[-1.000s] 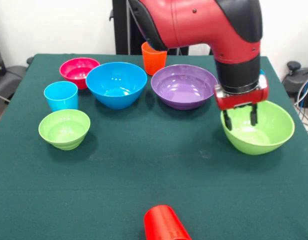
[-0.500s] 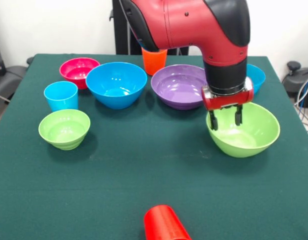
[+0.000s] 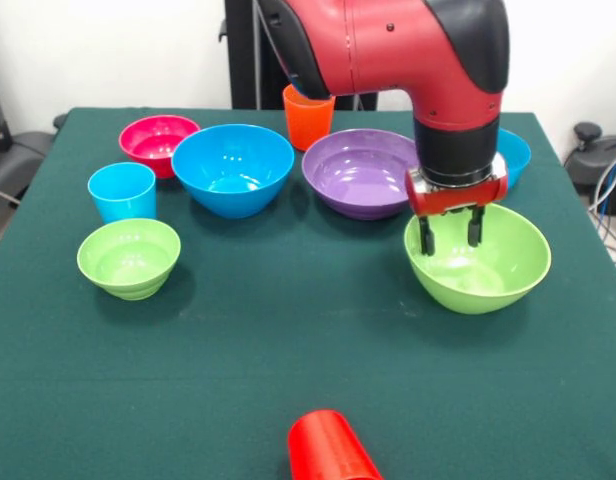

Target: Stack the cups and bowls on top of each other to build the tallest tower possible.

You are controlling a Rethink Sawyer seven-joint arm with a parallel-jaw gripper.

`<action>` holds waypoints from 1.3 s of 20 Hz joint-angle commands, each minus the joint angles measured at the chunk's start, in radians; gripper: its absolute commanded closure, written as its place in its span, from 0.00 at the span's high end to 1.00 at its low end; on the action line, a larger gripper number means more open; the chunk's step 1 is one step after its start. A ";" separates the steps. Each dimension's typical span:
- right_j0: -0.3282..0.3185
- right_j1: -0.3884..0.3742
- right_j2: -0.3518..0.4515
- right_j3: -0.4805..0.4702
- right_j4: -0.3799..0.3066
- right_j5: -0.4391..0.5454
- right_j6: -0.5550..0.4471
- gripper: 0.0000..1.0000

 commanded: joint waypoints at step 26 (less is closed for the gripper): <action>-0.020 -0.066 -0.043 -0.031 -0.100 0.081 0.039 1.00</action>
